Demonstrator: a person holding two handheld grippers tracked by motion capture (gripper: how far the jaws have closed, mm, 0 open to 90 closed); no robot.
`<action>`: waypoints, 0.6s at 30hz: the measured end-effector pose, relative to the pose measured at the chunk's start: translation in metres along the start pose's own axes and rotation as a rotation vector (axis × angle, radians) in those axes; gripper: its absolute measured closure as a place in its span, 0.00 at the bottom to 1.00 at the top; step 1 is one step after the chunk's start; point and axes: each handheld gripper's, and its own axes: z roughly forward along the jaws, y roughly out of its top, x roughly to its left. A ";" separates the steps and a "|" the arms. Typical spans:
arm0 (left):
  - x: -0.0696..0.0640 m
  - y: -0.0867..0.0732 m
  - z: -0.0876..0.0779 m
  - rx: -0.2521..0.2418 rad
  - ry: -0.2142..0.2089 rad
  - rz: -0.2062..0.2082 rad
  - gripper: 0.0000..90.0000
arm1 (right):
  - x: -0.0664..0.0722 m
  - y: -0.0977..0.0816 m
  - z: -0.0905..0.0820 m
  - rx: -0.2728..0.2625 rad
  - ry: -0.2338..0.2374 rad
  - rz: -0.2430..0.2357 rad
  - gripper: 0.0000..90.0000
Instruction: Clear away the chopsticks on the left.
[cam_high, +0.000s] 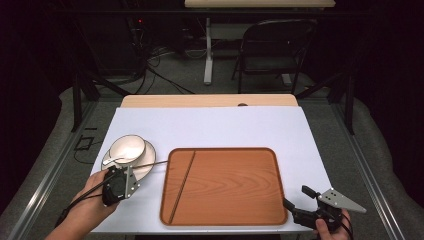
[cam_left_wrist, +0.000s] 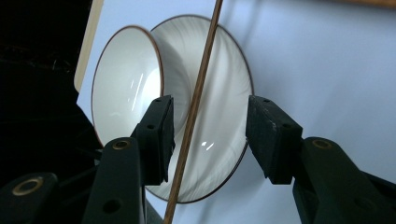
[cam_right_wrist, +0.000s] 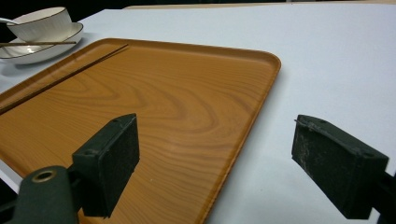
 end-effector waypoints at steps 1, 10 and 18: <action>0.002 -0.002 0.000 0.008 -0.007 0.000 0.59 | 0.000 0.000 0.000 0.000 0.000 0.000 0.16; 0.012 -0.024 0.011 0.058 -0.008 -0.006 0.71 | 0.000 0.000 0.000 -0.001 -0.001 -0.001 0.16; 0.019 -0.038 0.030 0.082 -0.022 -0.040 0.76 | 0.000 0.000 0.000 0.000 0.000 0.000 0.16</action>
